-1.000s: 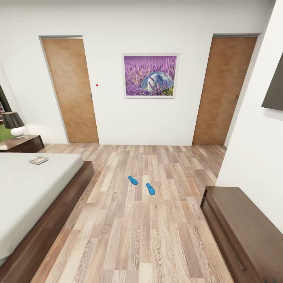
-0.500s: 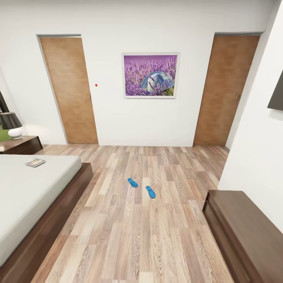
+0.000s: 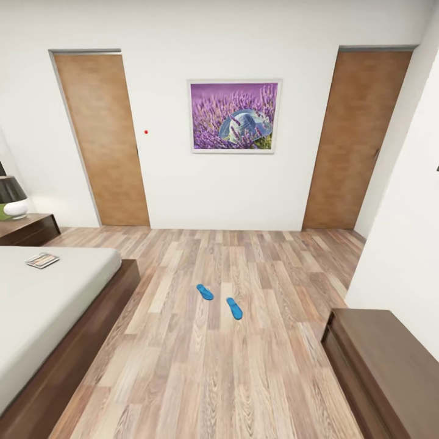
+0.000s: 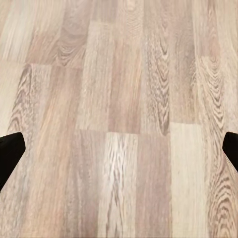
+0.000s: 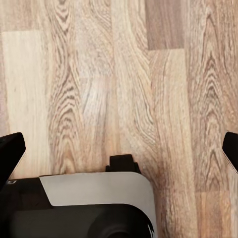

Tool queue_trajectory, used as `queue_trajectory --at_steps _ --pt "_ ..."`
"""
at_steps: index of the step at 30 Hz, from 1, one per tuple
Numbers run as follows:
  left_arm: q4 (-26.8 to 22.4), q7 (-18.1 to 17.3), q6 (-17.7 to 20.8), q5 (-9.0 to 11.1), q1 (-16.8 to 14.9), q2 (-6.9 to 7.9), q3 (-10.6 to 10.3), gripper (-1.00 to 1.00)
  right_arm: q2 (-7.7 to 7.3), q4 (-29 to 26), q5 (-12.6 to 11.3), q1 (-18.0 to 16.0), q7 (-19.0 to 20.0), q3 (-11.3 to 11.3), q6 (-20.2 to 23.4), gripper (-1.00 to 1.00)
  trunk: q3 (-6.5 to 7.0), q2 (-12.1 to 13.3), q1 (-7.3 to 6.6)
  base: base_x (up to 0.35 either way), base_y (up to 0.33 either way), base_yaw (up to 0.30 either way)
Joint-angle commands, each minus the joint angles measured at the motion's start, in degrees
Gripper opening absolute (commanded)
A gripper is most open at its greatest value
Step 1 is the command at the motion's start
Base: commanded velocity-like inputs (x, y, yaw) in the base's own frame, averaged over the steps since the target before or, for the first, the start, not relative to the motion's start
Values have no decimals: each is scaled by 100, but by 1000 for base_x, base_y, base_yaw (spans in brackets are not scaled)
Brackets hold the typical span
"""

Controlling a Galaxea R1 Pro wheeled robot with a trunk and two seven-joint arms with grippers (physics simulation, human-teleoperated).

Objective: In the bedroom, move the book from the bed onto either nightstand, and place the two sandals side by side next to the bed.

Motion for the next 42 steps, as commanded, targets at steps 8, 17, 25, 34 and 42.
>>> queue_trajectory --at_steps 8,17,25,34,42 --pt "0 -4 -17 24 -3 -1 1 100 0 -26 -32 0 3 1 -15 100 -5 -2 3 316 -104 0" --pt "-1 -4 -17 24 -3 -1 1 100 0 -34 -32 0 4 7 -15 100 -5 -2 3 305 -155 0" --pt "1 -4 -17 24 -4 -1 1 100 0 -31 -32 0 4 2 -15 100 -5 -2 3 301 -160 12" --pt "1 -4 -17 24 -4 -1 1 100 0 -28 -32 0 4 1 -15 100 -5 -2 3 107 -49 178" --pt "1 -4 -17 24 -4 -1 1 100 0 -28 -32 0 4 2 -15 100 -5 -2 3 52 -1 57"
